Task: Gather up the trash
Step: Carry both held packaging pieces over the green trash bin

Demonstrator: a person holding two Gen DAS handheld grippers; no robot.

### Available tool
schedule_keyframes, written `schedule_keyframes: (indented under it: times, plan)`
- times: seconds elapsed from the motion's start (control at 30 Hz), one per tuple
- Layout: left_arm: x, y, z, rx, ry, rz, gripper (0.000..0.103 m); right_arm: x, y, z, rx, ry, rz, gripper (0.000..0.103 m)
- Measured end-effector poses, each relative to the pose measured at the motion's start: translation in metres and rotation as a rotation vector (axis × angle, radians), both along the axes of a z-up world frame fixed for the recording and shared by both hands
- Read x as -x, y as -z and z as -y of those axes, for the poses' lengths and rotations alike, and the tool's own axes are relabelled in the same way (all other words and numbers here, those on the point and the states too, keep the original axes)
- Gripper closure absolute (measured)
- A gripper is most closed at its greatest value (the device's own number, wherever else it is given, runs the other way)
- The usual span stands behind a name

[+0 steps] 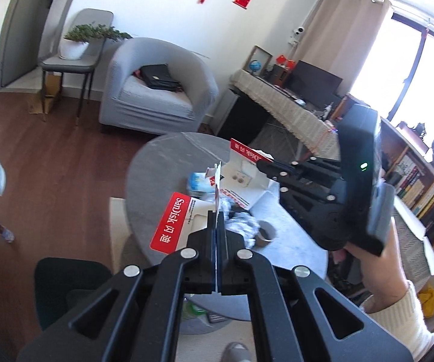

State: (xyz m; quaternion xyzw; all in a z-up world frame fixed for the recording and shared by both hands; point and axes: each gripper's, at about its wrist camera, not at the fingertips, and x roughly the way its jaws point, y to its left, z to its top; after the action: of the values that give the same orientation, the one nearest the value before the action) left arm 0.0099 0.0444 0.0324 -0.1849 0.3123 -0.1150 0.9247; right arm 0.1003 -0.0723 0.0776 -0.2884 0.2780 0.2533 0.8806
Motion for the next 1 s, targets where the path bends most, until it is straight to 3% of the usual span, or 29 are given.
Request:
schedule_keyframes:
  times: [0.37,0.63,1.0]
  plan:
    - [0.011,0.018,-0.051,-0.135,-0.114,-0.053,0.102,0.003,0.008,-0.044,-0.219,-0.049,-0.237,0.103]
    - [0.021,0.039,-0.080,-0.192,-0.162,-0.122,0.102,0.011,0.015,-0.074,-0.287,-0.088,-0.302,0.103]
    - [0.028,0.095,-0.123,-0.166,-0.175,-0.285,0.102,0.014,0.025,-0.108,-0.308,-0.119,-0.349,0.103]
